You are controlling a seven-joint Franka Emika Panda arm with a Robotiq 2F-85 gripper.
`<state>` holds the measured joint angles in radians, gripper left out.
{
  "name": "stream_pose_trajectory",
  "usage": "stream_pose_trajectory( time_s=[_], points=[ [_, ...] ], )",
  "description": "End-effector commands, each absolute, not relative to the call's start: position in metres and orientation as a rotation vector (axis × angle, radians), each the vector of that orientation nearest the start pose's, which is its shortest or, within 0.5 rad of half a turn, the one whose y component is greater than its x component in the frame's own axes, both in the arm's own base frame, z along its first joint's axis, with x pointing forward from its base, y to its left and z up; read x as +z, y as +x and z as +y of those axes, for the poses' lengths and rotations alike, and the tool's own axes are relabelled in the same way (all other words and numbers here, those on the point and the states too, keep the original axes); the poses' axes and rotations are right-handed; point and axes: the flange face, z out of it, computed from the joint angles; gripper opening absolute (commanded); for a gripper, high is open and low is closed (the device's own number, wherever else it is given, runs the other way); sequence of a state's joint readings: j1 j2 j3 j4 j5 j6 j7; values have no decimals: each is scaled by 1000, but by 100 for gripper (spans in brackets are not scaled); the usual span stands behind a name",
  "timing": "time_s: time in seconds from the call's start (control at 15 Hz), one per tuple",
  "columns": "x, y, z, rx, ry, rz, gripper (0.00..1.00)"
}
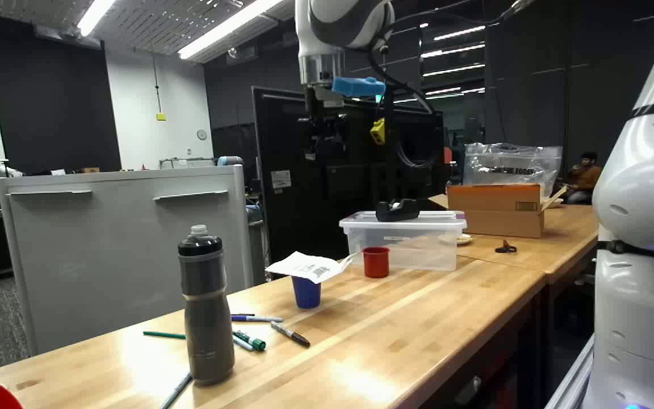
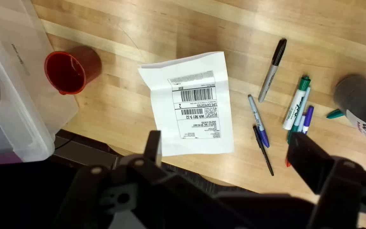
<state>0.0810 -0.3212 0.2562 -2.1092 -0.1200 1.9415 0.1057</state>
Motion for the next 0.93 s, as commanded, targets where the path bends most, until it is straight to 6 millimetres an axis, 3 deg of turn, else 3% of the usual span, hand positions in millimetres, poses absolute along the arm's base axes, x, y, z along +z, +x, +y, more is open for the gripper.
stream_pose_trajectory(
  time_s=[0.0, 0.4, 0.87],
  points=[
    [561, 449, 162, -297, -3260, -426, 100],
    [586, 469, 158, -501, -3124, -357, 100],
    [647, 500, 146, -983, -2825, -172, 100]
  ],
)
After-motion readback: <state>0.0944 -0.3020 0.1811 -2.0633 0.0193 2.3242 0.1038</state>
